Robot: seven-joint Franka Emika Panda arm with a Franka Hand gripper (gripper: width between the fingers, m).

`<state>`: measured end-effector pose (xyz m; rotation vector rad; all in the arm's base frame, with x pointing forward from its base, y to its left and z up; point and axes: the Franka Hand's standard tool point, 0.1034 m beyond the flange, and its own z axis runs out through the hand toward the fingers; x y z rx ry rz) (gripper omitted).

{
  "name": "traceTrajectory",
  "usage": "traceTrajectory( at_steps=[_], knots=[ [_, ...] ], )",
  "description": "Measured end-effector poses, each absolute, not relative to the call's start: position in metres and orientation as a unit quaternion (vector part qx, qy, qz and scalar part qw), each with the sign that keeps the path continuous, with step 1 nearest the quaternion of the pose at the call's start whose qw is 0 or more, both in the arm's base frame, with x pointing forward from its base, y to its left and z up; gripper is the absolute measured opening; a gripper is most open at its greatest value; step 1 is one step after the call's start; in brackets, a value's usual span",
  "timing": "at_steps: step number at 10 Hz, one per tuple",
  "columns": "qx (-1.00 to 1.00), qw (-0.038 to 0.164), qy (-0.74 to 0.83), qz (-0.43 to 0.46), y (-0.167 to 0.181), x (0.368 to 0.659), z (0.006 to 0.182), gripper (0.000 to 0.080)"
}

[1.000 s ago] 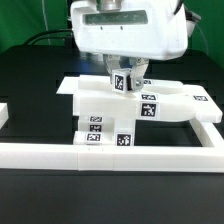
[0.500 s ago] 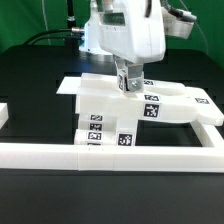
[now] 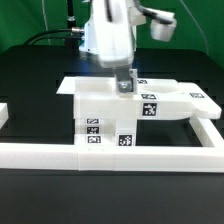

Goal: Assemble chair

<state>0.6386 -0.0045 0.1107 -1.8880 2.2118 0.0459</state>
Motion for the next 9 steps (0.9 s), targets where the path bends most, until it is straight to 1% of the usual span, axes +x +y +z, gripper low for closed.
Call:
traceTrajectory(
  at_steps=[1, 2, 3, 5, 6, 7, 8, 9],
  knots=[
    [-0.597, 0.121, 0.792, 0.026, -0.0067, 0.6386, 0.1108, 0.0266],
    [-0.55, 0.131, 0.824, 0.034, -0.0088, 0.6395, 0.111, 0.0266],
    [-0.51, 0.147, 0.847, 0.031, -0.0125, 0.6418, 0.111, 0.0266],
    [-0.458, 0.149, 0.875, 0.041, -0.0122, 0.6422, 0.1112, 0.0266],
    [-0.467, 0.149, 0.871, 0.039, -0.0122, 0.6422, 0.1111, 0.0286],
    [-0.478, 0.149, 0.865, 0.038, -0.0114, 0.6424, 0.1114, 0.0286],
    [-0.483, 0.149, 0.862, 0.041, -0.0095, 0.6438, 0.1133, 0.0469],
    [-0.5, 0.15, 0.852, 0.04, -0.0079, 0.6446, 0.1148, 0.0469]
  ],
)
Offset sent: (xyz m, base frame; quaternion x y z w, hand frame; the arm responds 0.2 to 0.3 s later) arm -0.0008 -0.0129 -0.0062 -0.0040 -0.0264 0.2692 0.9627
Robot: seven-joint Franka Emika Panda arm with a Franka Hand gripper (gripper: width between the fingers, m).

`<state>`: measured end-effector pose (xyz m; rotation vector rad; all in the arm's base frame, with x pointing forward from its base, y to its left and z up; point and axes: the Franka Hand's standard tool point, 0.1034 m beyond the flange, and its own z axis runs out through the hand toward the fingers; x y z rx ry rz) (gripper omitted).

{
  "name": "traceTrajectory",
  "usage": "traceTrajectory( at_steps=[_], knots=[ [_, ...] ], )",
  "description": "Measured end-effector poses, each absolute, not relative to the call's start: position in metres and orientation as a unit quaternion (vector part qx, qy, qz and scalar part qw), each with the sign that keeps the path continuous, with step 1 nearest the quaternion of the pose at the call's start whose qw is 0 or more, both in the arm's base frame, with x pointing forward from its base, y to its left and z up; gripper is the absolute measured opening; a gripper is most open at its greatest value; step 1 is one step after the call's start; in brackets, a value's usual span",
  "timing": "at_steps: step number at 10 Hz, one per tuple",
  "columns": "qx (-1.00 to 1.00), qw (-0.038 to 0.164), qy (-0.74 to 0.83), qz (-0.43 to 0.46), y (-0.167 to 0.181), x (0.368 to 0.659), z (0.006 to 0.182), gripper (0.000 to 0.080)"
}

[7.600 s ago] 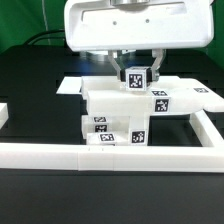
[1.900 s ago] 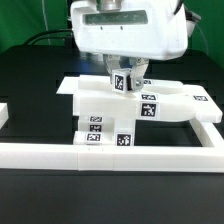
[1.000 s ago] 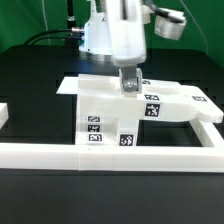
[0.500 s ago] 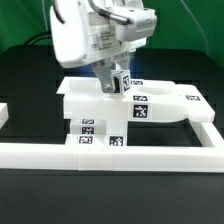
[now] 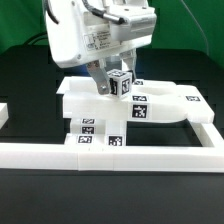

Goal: Assemble chair

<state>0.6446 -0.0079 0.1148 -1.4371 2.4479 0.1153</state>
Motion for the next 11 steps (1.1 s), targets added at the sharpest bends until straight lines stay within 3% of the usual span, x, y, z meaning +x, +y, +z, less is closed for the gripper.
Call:
traceTrajectory(
  at_steps=[1, 2, 5, 11],
  knots=[
    [-0.532, 0.152, 0.832, 0.034, -0.0068, 0.6448, 0.1152, 0.0609],
    [-0.553, 0.152, 0.819, 0.031, -0.0075, 0.6444, 0.114, 0.0638],
    [-0.633, 0.153, 0.759, 0.016, -0.0077, 0.644, 0.1138, 0.0647],
    [-0.826, 0.126, 0.549, 0.008, -0.0072, 0.6423, 0.1206, 0.0649]
  ],
)
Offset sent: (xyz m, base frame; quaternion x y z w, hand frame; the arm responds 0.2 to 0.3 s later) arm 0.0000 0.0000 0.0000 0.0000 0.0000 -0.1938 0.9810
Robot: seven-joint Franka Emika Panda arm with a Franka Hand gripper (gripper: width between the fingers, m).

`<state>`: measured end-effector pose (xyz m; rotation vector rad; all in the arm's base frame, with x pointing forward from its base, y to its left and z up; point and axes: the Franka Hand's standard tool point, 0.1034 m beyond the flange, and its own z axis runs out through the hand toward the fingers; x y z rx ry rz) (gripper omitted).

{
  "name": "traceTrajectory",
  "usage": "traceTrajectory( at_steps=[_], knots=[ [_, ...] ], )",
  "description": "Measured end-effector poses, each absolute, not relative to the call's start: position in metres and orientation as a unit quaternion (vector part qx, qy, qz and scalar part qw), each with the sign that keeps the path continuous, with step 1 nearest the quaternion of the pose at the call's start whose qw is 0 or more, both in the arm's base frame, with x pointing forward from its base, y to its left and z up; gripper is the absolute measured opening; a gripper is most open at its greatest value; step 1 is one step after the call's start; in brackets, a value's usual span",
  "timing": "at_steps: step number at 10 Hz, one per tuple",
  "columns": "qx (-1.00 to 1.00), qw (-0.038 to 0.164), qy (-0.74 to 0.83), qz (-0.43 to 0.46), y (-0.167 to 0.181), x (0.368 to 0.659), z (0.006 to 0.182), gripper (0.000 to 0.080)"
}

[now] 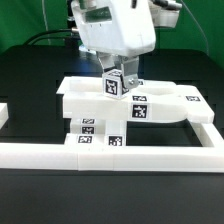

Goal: Assemble chair

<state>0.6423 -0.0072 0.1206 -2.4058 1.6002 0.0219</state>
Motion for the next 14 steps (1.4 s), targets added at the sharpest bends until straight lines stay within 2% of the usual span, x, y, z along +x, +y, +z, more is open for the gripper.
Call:
traceTrajectory(
  at_steps=[3, 7, 10, 14],
  knots=[
    [-0.877, 0.125, 0.464, -0.006, -0.0081, 0.6422, 0.12, 0.0649],
    [-0.971, 0.068, 0.227, 0.014, -0.0019, 0.6407, 0.1198, 0.0649],
    [-0.991, 0.067, 0.119, 0.007, -0.0037, 0.641, 0.1197, 0.0649],
    [-0.99, 0.039, -0.136, 0.004, -0.0102, 0.6383, 0.116, 0.0649]
  ],
)
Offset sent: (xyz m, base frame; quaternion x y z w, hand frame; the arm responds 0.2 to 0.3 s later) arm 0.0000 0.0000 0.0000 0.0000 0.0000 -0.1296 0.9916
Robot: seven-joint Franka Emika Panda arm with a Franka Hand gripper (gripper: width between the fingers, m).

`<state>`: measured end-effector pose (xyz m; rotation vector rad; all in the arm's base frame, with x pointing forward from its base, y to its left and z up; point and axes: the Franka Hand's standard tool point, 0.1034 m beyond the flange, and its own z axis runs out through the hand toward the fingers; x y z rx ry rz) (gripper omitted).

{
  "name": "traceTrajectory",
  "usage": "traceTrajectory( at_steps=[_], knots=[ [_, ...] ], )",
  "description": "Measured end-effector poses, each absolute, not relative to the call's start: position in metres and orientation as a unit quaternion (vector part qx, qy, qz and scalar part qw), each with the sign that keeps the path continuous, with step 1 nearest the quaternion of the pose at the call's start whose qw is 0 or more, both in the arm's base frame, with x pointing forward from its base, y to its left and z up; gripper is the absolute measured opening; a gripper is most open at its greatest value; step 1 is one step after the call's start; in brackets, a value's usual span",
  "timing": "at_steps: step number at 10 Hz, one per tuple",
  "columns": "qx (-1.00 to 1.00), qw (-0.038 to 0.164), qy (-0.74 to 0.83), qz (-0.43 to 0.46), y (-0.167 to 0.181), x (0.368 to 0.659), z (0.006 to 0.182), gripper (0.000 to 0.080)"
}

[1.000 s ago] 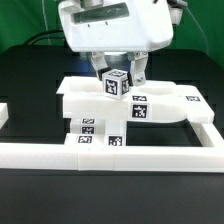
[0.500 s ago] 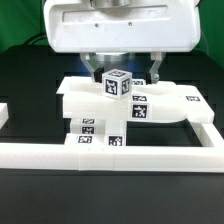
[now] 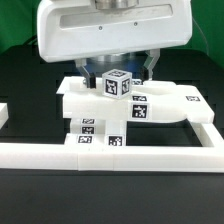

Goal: Assemble chair

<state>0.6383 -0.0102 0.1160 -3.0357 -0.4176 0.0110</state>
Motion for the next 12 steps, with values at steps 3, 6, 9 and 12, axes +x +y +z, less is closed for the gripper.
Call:
traceTrajectory(
  at_steps=[3, 6, 9, 12],
  knots=[
    [-0.963, 0.026, -0.269, 0.017, -0.015, 0.638, 0.111, 0.0649],
    [-0.935, 0.019, -0.354, 0.019, -0.018, 0.638, 0.112, 0.0649],
    [-0.933, 0.018, -0.359, 0.018, -0.019, 0.644, 0.119, 0.0649],
    [-0.942, 0.017, -0.335, 0.015, -0.017, 0.646, 0.121, 0.0522]
  ],
)
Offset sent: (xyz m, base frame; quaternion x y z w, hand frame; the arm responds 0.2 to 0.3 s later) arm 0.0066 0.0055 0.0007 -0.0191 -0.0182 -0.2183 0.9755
